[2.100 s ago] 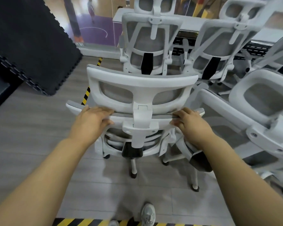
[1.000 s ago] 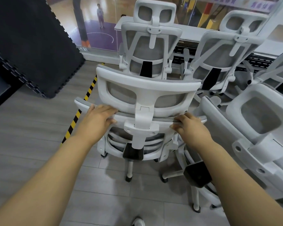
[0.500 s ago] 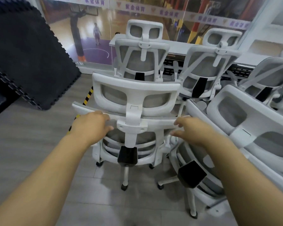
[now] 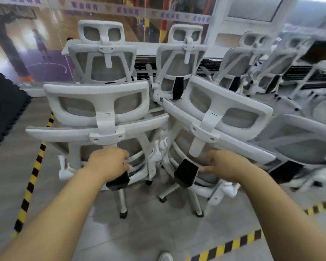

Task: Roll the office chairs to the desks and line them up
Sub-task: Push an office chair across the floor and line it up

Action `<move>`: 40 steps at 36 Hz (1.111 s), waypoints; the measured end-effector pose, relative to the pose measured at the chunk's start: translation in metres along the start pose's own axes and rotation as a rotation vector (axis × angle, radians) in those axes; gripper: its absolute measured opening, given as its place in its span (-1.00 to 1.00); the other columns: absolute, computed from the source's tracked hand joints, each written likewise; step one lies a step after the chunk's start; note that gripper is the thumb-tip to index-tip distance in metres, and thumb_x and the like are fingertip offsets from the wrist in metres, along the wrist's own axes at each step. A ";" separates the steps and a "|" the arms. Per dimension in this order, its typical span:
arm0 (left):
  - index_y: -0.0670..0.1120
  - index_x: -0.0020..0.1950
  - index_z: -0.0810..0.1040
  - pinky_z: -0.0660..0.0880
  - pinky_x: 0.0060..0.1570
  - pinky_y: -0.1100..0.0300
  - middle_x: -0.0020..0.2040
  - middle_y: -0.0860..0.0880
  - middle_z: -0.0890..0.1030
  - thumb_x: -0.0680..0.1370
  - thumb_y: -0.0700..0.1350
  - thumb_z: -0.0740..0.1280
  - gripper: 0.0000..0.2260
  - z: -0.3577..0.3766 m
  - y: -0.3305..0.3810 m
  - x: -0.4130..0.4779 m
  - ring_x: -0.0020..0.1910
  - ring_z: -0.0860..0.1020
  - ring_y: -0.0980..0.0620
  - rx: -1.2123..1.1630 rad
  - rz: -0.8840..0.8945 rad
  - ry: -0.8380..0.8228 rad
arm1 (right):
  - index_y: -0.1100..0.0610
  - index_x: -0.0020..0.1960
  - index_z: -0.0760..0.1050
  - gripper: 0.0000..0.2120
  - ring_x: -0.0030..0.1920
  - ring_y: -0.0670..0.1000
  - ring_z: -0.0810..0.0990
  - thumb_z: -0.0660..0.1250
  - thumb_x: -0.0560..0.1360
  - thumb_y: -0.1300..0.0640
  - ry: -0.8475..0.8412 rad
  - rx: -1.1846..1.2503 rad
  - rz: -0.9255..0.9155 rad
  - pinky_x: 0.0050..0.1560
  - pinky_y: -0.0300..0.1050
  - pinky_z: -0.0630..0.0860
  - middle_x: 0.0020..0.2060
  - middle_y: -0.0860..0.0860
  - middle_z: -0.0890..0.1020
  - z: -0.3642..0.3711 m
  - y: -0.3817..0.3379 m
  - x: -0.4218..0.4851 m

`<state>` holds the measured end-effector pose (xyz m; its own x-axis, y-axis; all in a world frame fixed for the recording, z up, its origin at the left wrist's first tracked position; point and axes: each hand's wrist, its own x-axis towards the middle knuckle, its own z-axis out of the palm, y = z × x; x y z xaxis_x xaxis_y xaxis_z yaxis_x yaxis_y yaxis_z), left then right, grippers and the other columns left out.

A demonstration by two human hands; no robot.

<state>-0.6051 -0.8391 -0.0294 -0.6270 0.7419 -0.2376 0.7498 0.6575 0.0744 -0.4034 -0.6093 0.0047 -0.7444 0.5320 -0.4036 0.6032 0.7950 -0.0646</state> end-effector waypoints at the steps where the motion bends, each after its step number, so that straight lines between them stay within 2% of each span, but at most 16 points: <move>1: 0.05 -0.16 0.36 0.35 -0.26 0.15 -0.12 0.04 0.47 0.54 0.14 0.23 -0.81 -0.002 0.008 0.004 -0.14 0.44 0.00 0.008 0.026 0.007 | 0.01 0.18 0.42 -0.63 0.00 0.03 0.50 0.26 0.50 -0.20 0.020 0.012 0.029 0.06 -0.02 0.49 0.08 -0.01 0.55 0.000 0.007 -0.004; 4: 0.08 -0.28 0.25 0.29 -0.34 0.16 -0.18 0.05 0.39 0.53 0.14 0.24 -0.72 -0.008 0.031 0.018 -0.18 0.40 0.00 0.025 0.095 0.036 | 0.02 0.22 0.42 -0.61 0.02 0.06 0.53 0.26 0.50 -0.19 0.144 0.048 0.138 -0.04 -0.04 0.50 0.11 0.01 0.55 0.001 0.031 -0.010; 6: 0.05 -0.32 0.27 0.27 -0.37 0.17 -0.19 0.02 0.40 0.54 0.14 0.24 -0.70 -0.013 0.046 0.029 -0.20 0.41 -0.01 0.036 0.113 0.032 | 0.05 0.23 0.42 -0.58 0.10 0.08 0.52 0.26 0.50 -0.18 0.246 0.069 0.183 0.00 -0.01 0.51 0.15 0.03 0.53 0.002 0.048 -0.008; 7: 0.05 -0.26 0.36 0.30 -0.34 0.17 -0.16 0.02 0.44 0.54 0.14 0.24 -0.75 -0.015 0.052 0.036 -0.18 0.44 -0.02 0.041 0.128 0.036 | 0.05 0.26 0.41 -0.57 0.15 0.09 0.49 0.27 0.50 -0.18 0.291 0.077 0.198 0.03 0.00 0.50 0.19 0.04 0.51 0.003 0.056 -0.006; 9: 0.04 -0.02 0.50 0.37 -0.24 0.15 -0.02 0.03 0.52 0.53 0.15 0.24 -0.80 -0.018 0.066 0.051 -0.05 0.51 -0.03 0.033 0.165 0.058 | 0.03 0.33 0.36 -0.52 0.25 0.10 0.43 0.27 0.50 -0.16 0.372 0.081 0.218 0.09 0.02 0.47 0.27 0.03 0.46 0.005 0.071 0.000; 12: 0.03 0.19 0.51 0.44 -0.11 0.12 0.17 0.03 0.53 0.54 0.12 0.24 -0.71 -0.024 0.088 0.073 0.10 0.51 -0.03 -0.023 0.183 0.067 | 0.04 0.35 0.32 -0.50 0.27 0.11 0.41 0.28 0.49 -0.16 0.443 0.050 0.202 0.10 0.02 0.44 0.28 0.04 0.44 0.007 0.091 0.014; 17: 0.04 0.36 0.39 0.41 -0.01 0.10 0.28 -0.01 0.45 0.57 0.04 0.23 -0.64 -0.030 0.126 0.110 0.20 0.46 -0.05 -0.051 0.195 0.099 | 0.00 0.33 0.30 -0.51 0.21 0.11 0.41 0.29 0.48 -0.18 0.462 0.002 0.120 0.05 0.02 0.44 0.22 0.02 0.45 0.011 0.120 0.043; 23: 0.06 0.43 0.28 0.39 0.22 0.02 0.41 0.02 0.31 0.53 -0.09 0.28 -0.53 -0.024 0.152 0.157 0.36 0.30 -0.04 -0.126 0.197 0.206 | -0.06 0.37 0.28 -0.60 0.22 0.12 0.43 0.17 0.56 -0.10 0.446 -0.031 0.085 -0.08 -0.06 0.40 0.23 -0.01 0.45 0.018 0.159 0.070; 25: 0.05 0.42 0.29 0.39 0.20 0.04 0.40 0.02 0.30 0.51 -0.17 0.30 -0.51 -0.023 0.159 0.170 0.34 0.30 -0.07 -0.133 0.191 0.239 | -0.03 0.35 0.33 -0.63 0.20 0.13 0.45 0.18 0.56 -0.06 0.479 -0.017 0.056 -0.13 -0.07 0.34 0.20 0.01 0.48 0.018 0.168 0.076; 28: 0.03 0.42 0.31 0.38 0.18 0.04 0.41 0.00 0.29 0.48 -0.29 0.28 -0.46 -0.024 0.173 0.185 0.34 0.29 -0.10 -0.131 0.167 0.267 | 0.01 0.33 0.37 -0.64 0.15 0.17 0.47 0.22 0.56 -0.02 0.512 0.000 0.028 -0.13 -0.03 0.35 0.15 0.04 0.50 0.010 0.186 0.086; 31: 0.00 0.44 0.29 0.41 0.18 -0.01 0.41 -0.05 0.30 0.46 -0.31 0.29 -0.43 -0.022 0.182 0.199 0.33 0.31 -0.15 -0.154 0.156 0.296 | -0.01 0.34 0.35 -0.64 0.14 0.14 0.46 0.20 0.56 -0.06 0.496 -0.003 0.020 -0.16 -0.06 0.31 0.15 0.03 0.48 0.001 0.208 0.094; 34: -0.02 0.42 0.35 0.42 0.20 -0.06 0.42 -0.10 0.29 0.48 -0.30 0.29 -0.48 -0.018 0.193 0.212 0.32 0.33 -0.18 -0.191 0.136 0.328 | -0.02 0.32 0.37 -0.65 0.15 0.13 0.45 0.21 0.56 -0.06 0.490 0.015 -0.007 -0.14 -0.06 0.31 0.18 0.01 0.48 -0.002 0.227 0.097; 37: -0.08 0.38 0.43 0.35 0.30 -0.03 0.41 -0.15 0.35 0.52 -0.25 0.30 -0.59 -0.017 0.207 0.223 0.37 0.32 -0.19 -0.248 0.144 0.358 | 0.01 0.29 0.42 -0.68 0.11 0.15 0.48 0.24 0.55 -0.01 0.506 0.032 -0.023 -0.13 -0.09 0.23 0.15 0.02 0.51 -0.002 0.247 0.099; 40: -0.12 0.36 0.45 0.27 0.35 0.03 0.38 -0.12 0.42 0.50 -0.23 0.34 -0.59 -0.018 0.218 0.232 0.41 0.29 -0.13 -0.242 0.196 0.358 | 0.05 0.28 0.45 -0.69 0.08 0.20 0.49 0.26 0.54 0.10 0.534 0.065 -0.008 0.04 0.02 0.33 0.11 0.06 0.54 -0.003 0.270 0.106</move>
<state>-0.5903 -0.5215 -0.0512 -0.5441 0.8257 0.1492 0.8169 0.4808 0.3186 -0.3205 -0.3377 -0.0526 -0.7807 0.6139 0.1167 0.6010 0.7888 -0.1288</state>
